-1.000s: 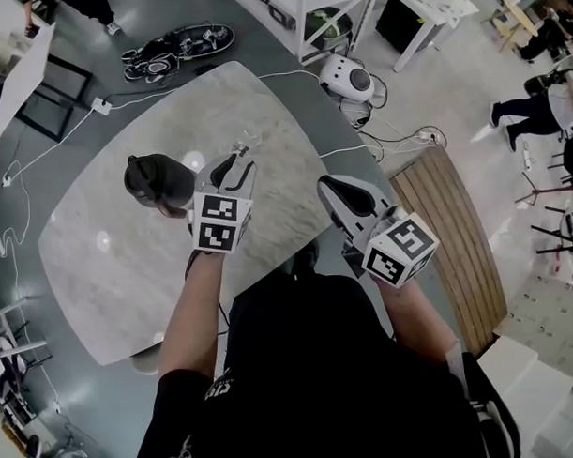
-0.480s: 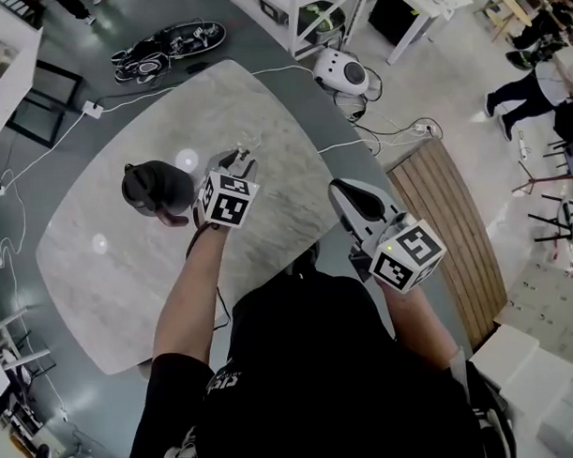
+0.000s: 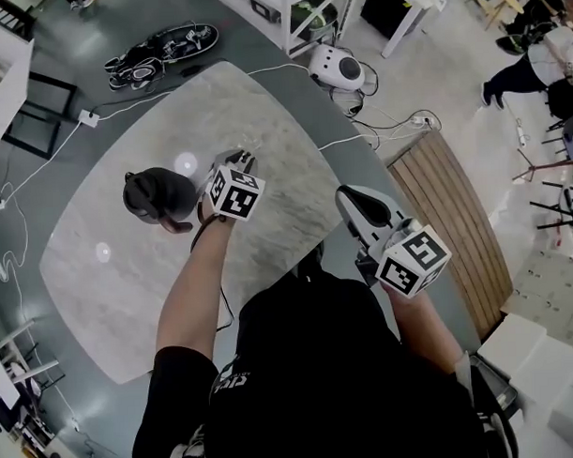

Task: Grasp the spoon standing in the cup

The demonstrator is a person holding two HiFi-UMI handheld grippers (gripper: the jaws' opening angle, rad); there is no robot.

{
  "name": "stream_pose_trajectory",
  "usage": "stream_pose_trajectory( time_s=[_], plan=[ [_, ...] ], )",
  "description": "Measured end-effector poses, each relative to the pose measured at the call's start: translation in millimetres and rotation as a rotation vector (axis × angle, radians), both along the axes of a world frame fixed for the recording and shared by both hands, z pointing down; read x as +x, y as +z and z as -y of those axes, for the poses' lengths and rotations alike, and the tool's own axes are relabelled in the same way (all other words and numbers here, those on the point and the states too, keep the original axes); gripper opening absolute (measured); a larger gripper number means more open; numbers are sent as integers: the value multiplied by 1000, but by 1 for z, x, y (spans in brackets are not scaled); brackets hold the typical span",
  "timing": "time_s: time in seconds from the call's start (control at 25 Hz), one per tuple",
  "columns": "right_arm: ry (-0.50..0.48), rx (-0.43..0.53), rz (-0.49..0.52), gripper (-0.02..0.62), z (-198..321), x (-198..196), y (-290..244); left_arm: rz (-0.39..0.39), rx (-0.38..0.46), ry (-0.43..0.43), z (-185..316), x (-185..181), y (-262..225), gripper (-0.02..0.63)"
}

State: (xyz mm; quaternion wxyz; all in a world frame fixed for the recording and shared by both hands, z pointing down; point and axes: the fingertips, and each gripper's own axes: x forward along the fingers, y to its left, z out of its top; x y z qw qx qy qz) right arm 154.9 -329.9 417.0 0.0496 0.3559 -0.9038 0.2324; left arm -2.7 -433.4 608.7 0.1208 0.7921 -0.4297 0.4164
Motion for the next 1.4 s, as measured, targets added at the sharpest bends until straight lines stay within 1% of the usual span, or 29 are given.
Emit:
stream_pose_trajectory(
  time_s=[0.12,0.16,0.32,0.48,0.72,1.04,1.4],
  plan=[
    [0,4,-1,6,-3,-2,-1,5,8,-4,-1,-4,0,67],
    [-2,4,-1,6,-4,-2,-1,6,10,-6,-2,-5,0,61],
    [-11,5,-2,6,-4,-3,-5,-2,19,-17,-2,-5,-6,57],
    [-29,15,2,5,-4,-9,-10,-31,42,-36,-2,-6,-19,54],
    [-59,29,10,5,-3,-20,-13,-107,91,-75,-2,-10,-49,54],
    [-100,52,27,3,2,-32,-20,-227,177,-119,-8,-13,-107,54],
    [-131,73,43,-3,12,-43,-31,-352,310,-191,-24,-30,-185,54]
  ],
)
